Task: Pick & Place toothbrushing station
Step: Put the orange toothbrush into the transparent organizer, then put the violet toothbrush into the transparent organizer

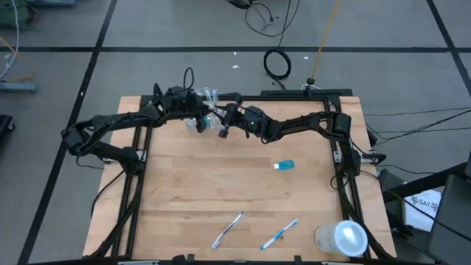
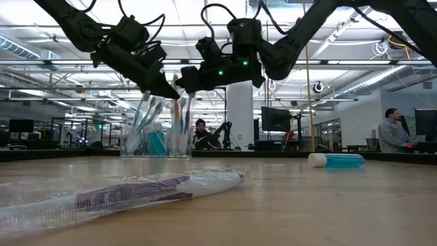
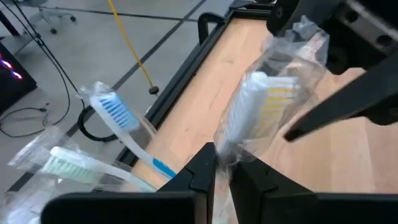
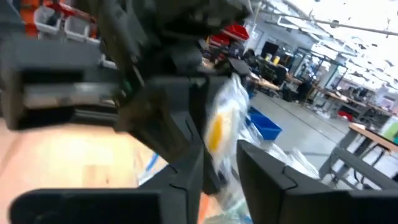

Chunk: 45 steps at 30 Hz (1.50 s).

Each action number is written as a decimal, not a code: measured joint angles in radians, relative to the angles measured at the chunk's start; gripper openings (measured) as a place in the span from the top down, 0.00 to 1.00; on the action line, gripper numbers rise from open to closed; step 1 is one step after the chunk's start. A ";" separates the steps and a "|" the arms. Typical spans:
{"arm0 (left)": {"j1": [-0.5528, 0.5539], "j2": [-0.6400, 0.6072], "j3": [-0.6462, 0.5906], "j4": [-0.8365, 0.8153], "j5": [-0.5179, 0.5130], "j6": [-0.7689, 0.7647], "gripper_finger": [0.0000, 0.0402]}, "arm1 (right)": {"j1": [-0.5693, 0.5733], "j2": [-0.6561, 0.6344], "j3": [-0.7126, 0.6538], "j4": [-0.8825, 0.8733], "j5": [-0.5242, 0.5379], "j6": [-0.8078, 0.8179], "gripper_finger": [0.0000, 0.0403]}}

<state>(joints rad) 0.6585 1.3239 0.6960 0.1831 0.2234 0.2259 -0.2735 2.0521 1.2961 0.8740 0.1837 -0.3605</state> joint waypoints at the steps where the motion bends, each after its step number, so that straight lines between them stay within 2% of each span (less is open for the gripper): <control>1: -0.001 0.000 0.000 -0.003 -0.002 -0.002 0.90 | 0.003 0.000 0.000 0.009 0.000 0.000 0.74; 10: 0.000 -0.001 0.001 -0.083 -0.066 -0.076 0.97 | 0.010 -0.033 0.000 0.062 0.002 0.110 0.57; 16: 0.000 -0.001 0.001 -0.092 -0.078 -0.096 0.90 | 0.038 -0.096 0.000 0.016 -0.003 0.113 0.52; 19: 0.000 -0.001 0.001 -0.095 -0.079 -0.121 0.85 | 0.071 -0.158 0.001 -0.128 -0.004 0.113 0.52; 23: 0.000 -0.001 0.001 -0.100 -0.079 -0.131 0.82 | 0.135 -0.229 0.001 -0.409 -0.004 0.129 0.53; 30: -0.002 -0.001 0.001 -0.134 -0.102 -0.118 0.82 | 0.259 -0.298 0.000 -0.795 -0.004 0.285 0.53; 36: -0.016 -0.001 0.002 -0.183 -0.197 -0.116 0.77 | 0.358 -0.301 0.001 -0.942 -0.004 0.366 0.54; 45: -0.085 -0.001 0.009 -0.197 -0.236 -0.121 0.55 | 0.468 -0.301 0.002 -1.136 -0.005 0.466 0.54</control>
<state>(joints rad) 0.5738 1.3228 0.7050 -0.0142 -0.0128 0.1050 0.1940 1.7512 1.2976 -0.2622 0.1787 0.1057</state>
